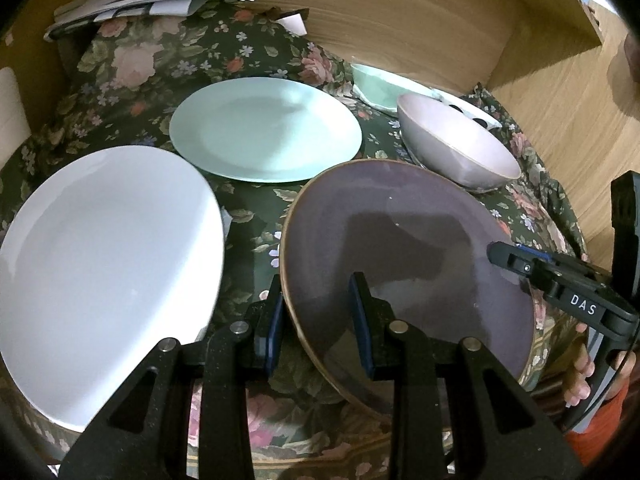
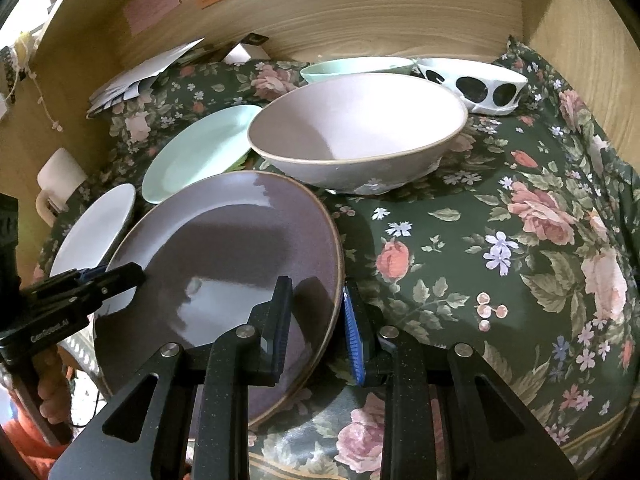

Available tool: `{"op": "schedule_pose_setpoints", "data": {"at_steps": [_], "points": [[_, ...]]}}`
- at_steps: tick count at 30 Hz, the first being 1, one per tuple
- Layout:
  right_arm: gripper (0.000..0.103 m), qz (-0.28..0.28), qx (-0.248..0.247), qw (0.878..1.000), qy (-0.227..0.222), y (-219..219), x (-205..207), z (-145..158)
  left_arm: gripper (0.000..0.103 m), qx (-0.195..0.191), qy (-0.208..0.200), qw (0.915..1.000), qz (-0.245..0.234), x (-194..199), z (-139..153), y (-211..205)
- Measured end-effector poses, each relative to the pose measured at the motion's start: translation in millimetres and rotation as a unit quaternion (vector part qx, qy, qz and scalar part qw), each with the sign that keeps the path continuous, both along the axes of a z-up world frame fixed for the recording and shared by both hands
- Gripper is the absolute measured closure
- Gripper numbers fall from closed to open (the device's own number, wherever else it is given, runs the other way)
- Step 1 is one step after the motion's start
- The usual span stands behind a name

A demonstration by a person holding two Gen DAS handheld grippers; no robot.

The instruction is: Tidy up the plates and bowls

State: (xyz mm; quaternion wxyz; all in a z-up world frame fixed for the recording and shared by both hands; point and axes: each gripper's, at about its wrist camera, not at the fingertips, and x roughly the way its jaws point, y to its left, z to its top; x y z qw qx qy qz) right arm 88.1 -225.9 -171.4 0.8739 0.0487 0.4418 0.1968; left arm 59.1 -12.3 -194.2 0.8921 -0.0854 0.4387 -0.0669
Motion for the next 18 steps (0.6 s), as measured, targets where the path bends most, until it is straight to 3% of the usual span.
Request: {"op": "schedule_pose_setpoints", "data": {"at_steps": [7,13,18], "points": [[0.076,0.009,-0.021,1.000,-0.006,6,-3,2,0.072,0.012,-0.004,0.9999,-0.008,2,-2,-3],[0.066,0.004,-0.025,0.999,-0.030,6,-10,14,0.071,0.029,-0.024,0.9992,-0.010,-4,8,-2],[0.054,0.003,-0.023,0.998,-0.066,9,-19,32,0.049,0.040,-0.069,0.9967,-0.007,-16,31,2]]}}
